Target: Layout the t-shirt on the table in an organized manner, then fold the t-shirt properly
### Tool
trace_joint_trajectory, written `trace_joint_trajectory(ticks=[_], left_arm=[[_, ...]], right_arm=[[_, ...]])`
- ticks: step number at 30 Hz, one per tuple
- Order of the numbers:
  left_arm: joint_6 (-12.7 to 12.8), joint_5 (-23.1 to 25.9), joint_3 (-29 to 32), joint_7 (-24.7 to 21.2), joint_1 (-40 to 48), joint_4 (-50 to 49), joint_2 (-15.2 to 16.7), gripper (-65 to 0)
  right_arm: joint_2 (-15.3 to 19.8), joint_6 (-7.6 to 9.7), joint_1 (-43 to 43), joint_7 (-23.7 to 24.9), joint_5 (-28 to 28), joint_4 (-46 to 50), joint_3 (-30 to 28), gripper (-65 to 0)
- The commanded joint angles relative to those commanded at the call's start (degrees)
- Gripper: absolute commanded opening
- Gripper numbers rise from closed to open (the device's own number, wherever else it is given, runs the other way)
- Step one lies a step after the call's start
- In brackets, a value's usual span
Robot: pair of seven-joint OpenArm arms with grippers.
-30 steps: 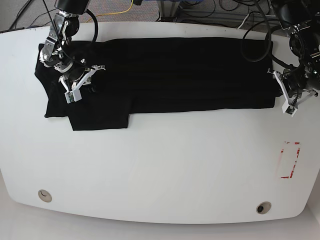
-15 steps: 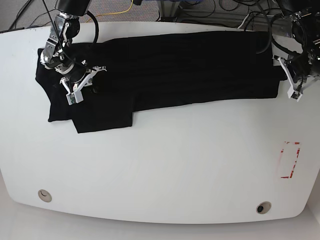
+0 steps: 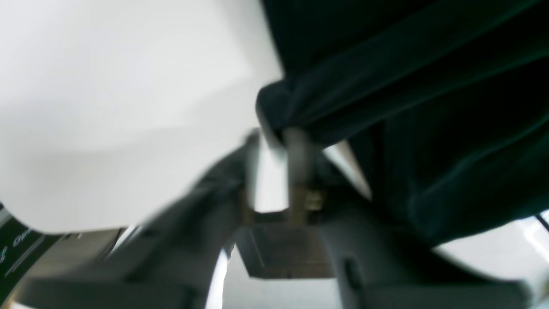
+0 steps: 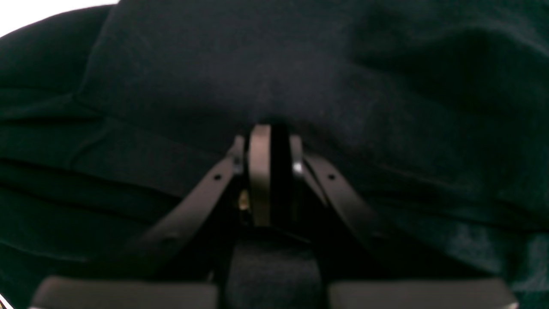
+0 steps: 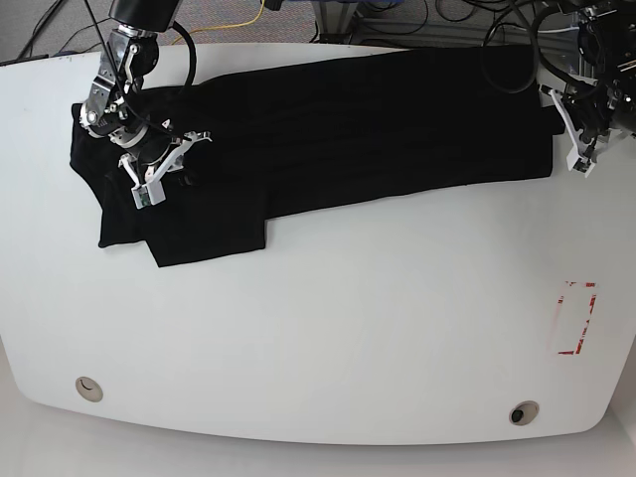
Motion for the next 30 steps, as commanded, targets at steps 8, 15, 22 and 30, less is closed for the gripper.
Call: trace_joint_trajectory(ticks=[8, 15, 22, 30], left_arm=[[0.0, 0.0, -0.1, 0.1, 0.4, 0.0, -2.4, -26.2], [0.0, -2.9, -0.5, 2.5, 0.2, 6.7, -4.5, -26.2], [0.0, -17.4, -1.4, 2.5, 0.2, 10.4, -6.0, -26.5], [0.0, -20.3, 1.6, 2.5, -0.3, 10.0, -3.2, -28.2]], right_arm=[[0.0, 0.0, 0.1, 0.0, 0.0, 0.0, 0.0, -59.1], [0.0, 0.0, 0.1, 0.0, 0.0, 0.0, 0.0, -59.1], [0.0, 0.0, 0.2, 0.0, 0.0, 0.0, 0.0, -59.1], [0.0, 0.0, 0.1, 0.0, 0.0, 0.0, 0.0, -59.1]])
